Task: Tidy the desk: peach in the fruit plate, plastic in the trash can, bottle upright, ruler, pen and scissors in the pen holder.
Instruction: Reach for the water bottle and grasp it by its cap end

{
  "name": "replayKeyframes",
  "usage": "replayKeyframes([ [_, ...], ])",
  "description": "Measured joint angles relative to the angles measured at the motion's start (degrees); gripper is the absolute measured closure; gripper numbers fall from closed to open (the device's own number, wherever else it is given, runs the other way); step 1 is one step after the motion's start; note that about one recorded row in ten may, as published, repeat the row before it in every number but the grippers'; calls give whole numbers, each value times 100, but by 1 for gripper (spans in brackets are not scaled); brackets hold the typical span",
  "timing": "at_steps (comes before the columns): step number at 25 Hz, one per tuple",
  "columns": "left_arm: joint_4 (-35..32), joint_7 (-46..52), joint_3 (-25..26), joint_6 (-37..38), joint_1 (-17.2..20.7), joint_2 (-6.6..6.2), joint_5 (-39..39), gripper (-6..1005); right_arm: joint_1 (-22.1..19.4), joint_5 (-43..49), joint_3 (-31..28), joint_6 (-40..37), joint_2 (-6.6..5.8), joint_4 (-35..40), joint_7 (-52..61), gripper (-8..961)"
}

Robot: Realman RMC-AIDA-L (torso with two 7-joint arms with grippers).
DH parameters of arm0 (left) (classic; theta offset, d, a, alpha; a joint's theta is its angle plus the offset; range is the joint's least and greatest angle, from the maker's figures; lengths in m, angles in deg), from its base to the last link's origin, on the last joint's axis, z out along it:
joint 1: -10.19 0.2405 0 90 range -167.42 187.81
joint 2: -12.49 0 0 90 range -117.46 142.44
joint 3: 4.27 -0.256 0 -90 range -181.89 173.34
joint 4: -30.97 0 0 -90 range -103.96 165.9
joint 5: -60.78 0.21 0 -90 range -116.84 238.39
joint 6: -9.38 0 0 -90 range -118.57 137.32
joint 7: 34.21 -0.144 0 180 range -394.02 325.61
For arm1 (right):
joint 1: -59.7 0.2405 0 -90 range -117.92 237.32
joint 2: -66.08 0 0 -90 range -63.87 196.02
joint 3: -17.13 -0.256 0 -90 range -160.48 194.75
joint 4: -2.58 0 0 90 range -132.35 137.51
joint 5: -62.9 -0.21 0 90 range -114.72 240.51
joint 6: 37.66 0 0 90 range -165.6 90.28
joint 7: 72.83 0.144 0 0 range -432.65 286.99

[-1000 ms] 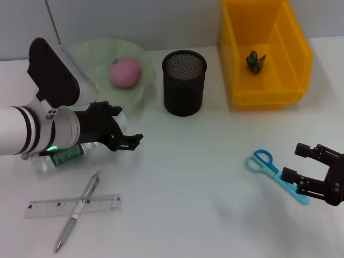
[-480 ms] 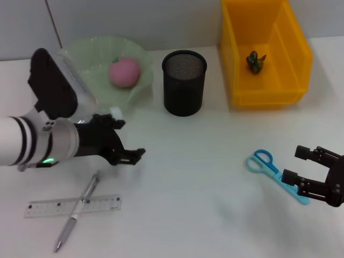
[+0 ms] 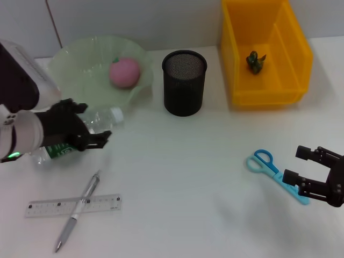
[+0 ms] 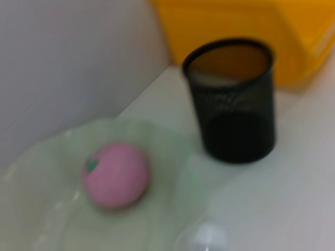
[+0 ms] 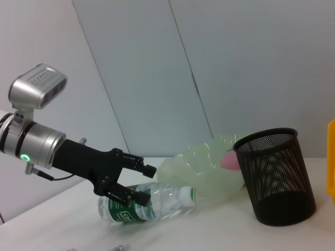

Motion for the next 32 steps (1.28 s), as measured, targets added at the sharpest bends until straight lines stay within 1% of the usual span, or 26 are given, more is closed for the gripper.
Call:
replayKeyframes([
  [3,-127,201,6,-14,99,5,298,183,-11,0,0,0,0,0,0,109],
  [10,-129,216,-1,29,100,3,329,186,-1,0,0,0,0,0,-1,109],
  [18,-218,216,6,630,40,-8,326,189,4,4,0,1,0,0,13,109],
  [21,-422,214,11,907,102,-14,328,190,-2,8,0,-7,0,0,20,109],
  [23,-648,194,-1,1017,206,-15,337,191,-2,8,0,-10,0,0,20,110],
  [24,-862,176,-25,1053,318,-12,337,192,-3,8,0,-12,-3,2,21,110],
  [26,-1086,167,-47,1047,432,-6,338,193,-4,8,0,-13,-4,5,22,110],
  [29,-1143,173,-49,1014,452,0,337,194,0,8,2,-16,-6,3,23,110],
  [30,-1060,209,-44,793,390,8,338,194,2,8,4,-17,-6,2,24,110],
  [32,-807,215,-45,581,227,11,334,195,6,9,15,-17,-7,1,25,110],
])
